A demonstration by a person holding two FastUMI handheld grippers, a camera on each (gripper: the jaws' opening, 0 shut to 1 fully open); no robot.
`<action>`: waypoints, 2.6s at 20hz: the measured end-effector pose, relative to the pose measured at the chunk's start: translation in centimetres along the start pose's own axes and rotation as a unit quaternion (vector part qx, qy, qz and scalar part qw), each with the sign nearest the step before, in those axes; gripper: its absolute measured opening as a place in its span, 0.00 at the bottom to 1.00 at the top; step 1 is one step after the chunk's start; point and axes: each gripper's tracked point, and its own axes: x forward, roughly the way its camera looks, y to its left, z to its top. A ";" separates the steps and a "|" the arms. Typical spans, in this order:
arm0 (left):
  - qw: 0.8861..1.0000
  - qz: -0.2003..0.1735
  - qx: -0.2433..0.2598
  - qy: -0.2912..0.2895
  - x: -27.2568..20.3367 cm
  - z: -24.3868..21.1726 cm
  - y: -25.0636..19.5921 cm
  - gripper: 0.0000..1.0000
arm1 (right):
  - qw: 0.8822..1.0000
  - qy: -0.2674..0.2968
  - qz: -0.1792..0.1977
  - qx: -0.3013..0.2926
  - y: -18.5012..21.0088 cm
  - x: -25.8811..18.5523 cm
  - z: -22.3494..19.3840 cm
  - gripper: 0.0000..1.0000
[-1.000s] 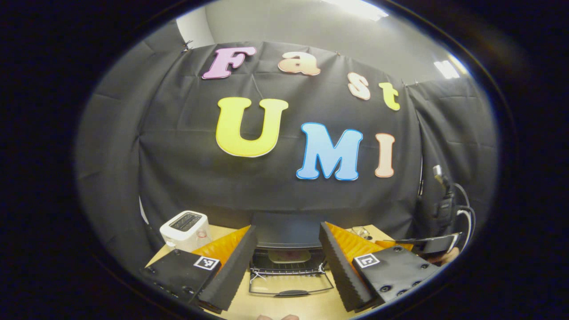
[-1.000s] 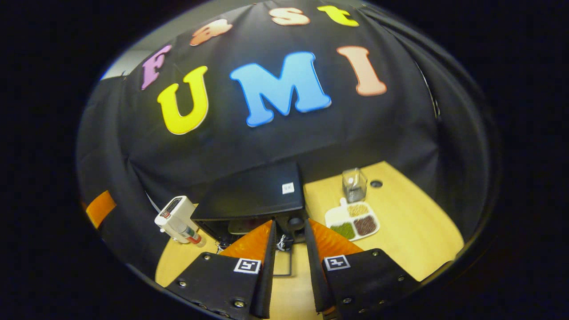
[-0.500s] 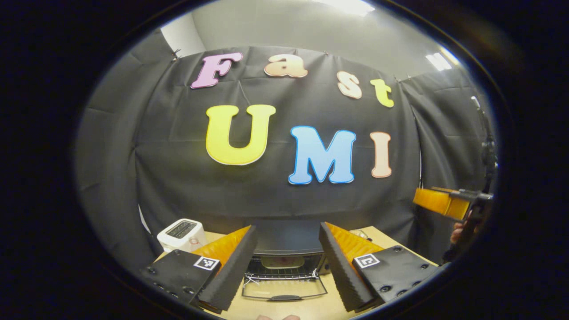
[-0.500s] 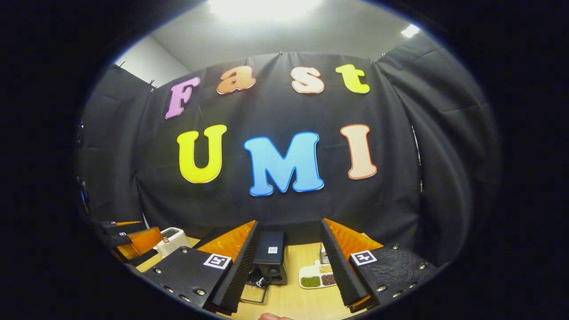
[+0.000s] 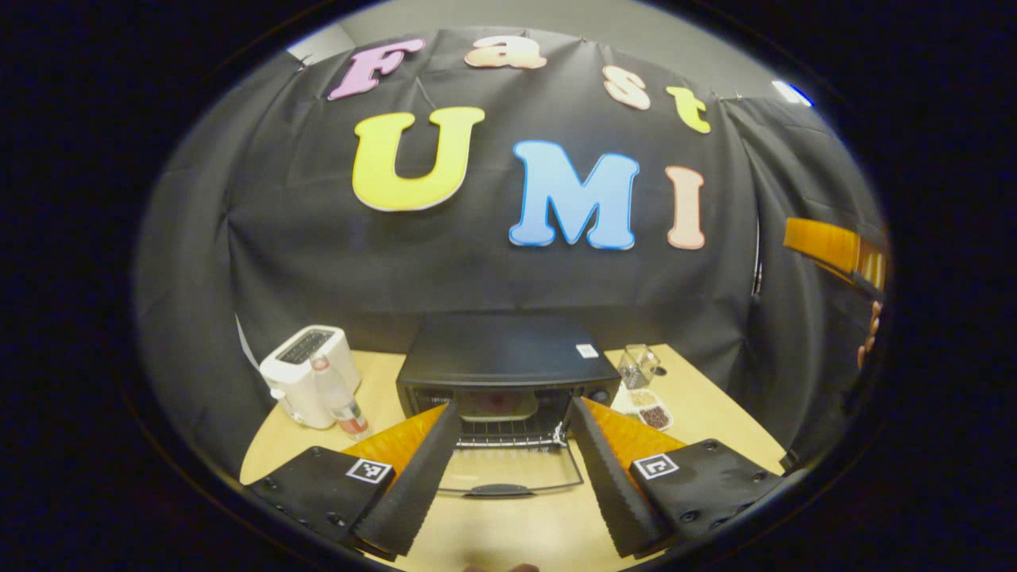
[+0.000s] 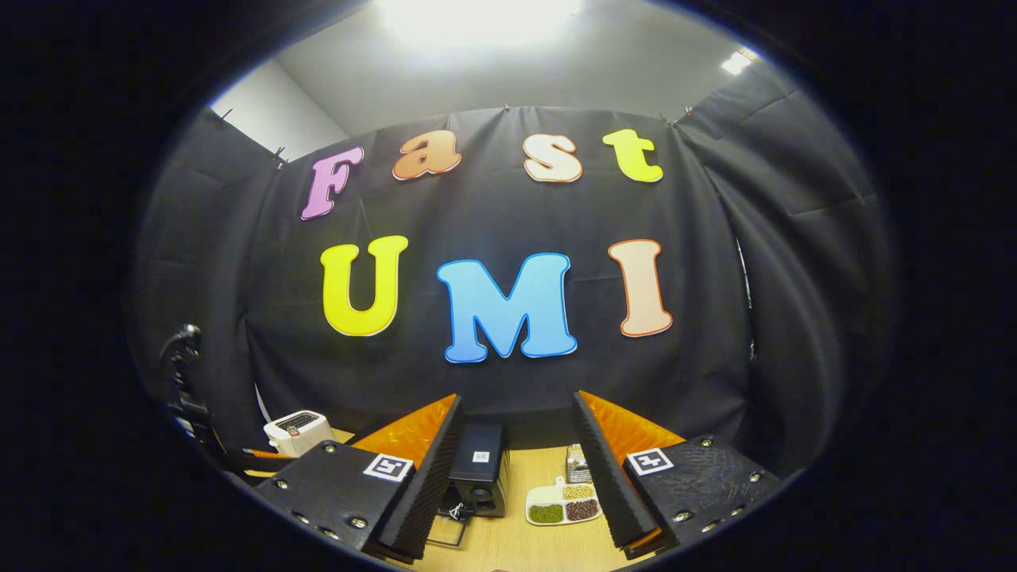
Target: Open the electric oven with the left hand, put the food in, and close the electric oven.
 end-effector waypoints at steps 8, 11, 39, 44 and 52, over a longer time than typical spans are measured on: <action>0.981 -0.017 0.014 0.192 4.4 -13.9 -0.2 0.98 | 1.000 0.019 -0.006 0.000 -2.2 0.7 -1.3 0.83; 0.968 -0.011 0.017 0.251 5.3 -17.6 0.4 0.98 | 1.000 0.027 -0.010 -0.003 -3.2 0.5 -1.8 0.83; 0.931 0.016 -0.008 0.365 12.6 -22.9 0.9 0.99 | 0.997 0.052 -0.056 0.007 -6.5 1.7 -3.3 0.83; 0.933 0.014 -0.001 0.359 12.2 -22.2 0.9 0.98 | 0.997 0.055 -0.055 0.005 -6.1 1.4 -3.5 0.83; 0.947 0.008 0.000 0.321 10.9 -18.6 0.7 0.98 | 0.997 0.055 -0.051 0.013 -5.7 1.4 -3.6 0.83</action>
